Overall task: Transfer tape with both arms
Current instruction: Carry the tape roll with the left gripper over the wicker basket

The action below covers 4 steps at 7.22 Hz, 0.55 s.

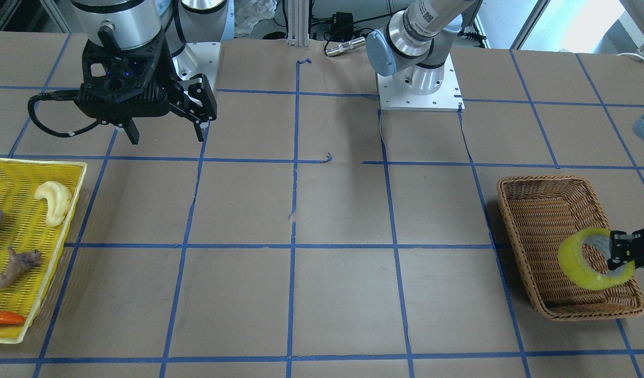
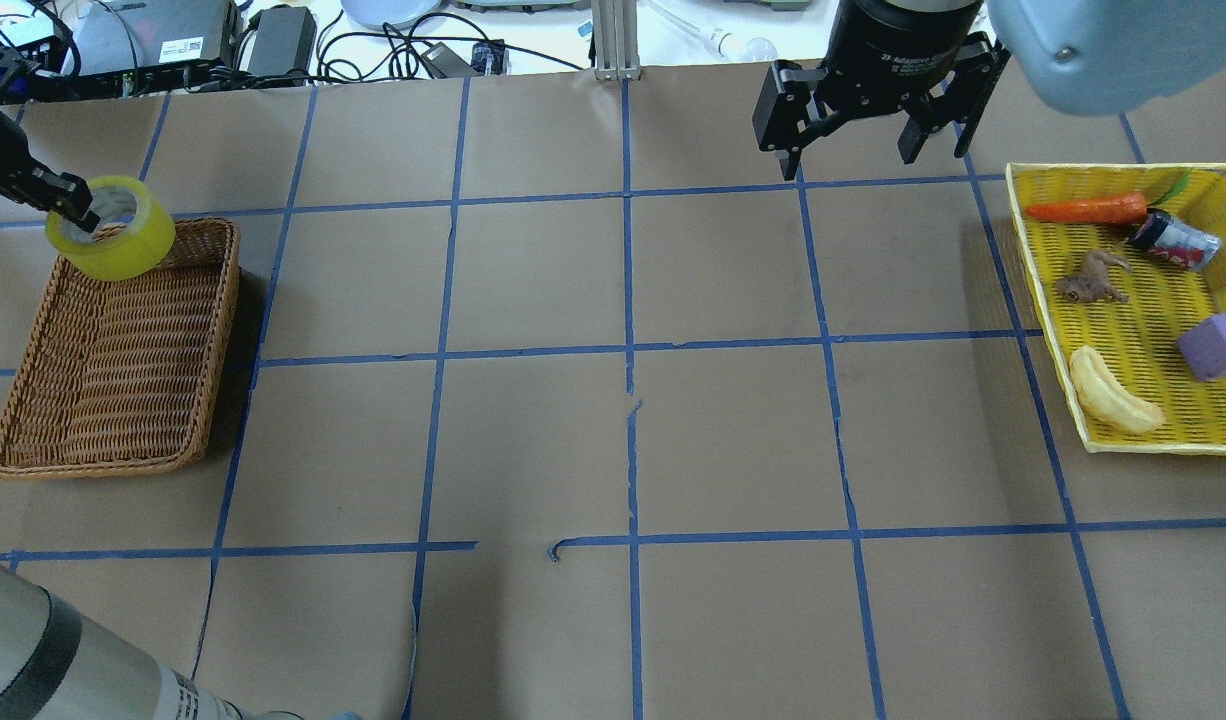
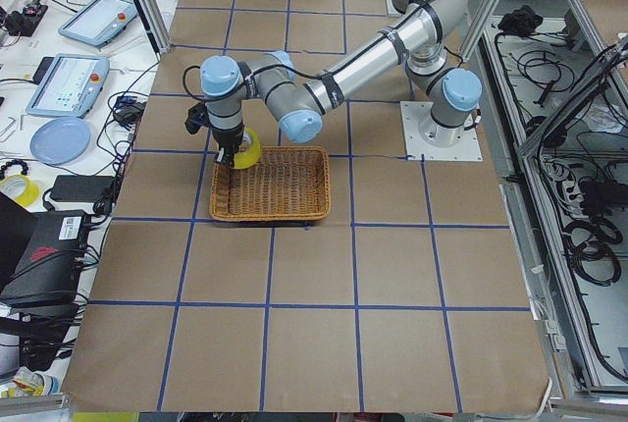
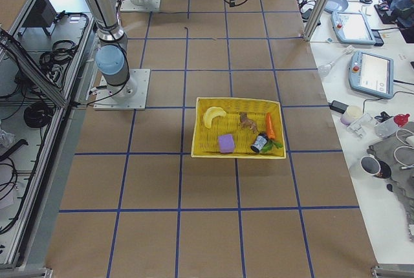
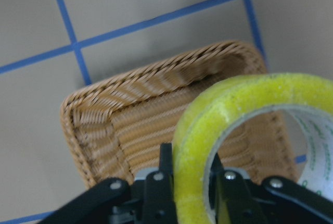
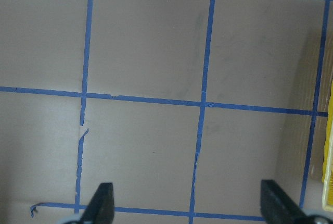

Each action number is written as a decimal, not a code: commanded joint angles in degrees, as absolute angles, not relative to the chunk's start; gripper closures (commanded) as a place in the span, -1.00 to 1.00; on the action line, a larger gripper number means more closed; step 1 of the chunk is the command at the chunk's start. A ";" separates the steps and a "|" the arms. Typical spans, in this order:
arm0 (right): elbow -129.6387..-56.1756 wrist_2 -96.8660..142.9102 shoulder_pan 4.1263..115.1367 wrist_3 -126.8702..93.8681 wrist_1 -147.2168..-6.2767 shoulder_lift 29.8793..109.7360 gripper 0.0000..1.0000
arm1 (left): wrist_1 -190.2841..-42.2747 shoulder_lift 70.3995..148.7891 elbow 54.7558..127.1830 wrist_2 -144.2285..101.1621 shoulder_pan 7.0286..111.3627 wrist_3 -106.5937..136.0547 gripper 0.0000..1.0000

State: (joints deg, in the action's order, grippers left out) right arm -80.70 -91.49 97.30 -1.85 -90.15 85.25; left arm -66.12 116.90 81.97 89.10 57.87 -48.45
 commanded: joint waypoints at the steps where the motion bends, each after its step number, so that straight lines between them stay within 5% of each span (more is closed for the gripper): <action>1: -80.77 -91.49 97.29 -1.85 -90.09 85.25 -1.00 | -59.46 117.86 87.94 88.59 54.78 -51.75 1.00; 3: -80.77 -91.49 97.29 -1.85 -90.09 85.25 -1.00 | -56.52 118.30 91.48 87.54 54.06 -51.59 1.00; 4: -80.77 -91.49 97.29 -1.85 -90.09 85.25 -1.00 | -55.47 118.82 91.84 86.23 53.88 -51.59 0.83</action>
State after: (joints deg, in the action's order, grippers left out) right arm -80.77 -91.49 97.30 -1.85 -90.11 85.25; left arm -56.84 118.33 90.73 87.44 54.22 -51.52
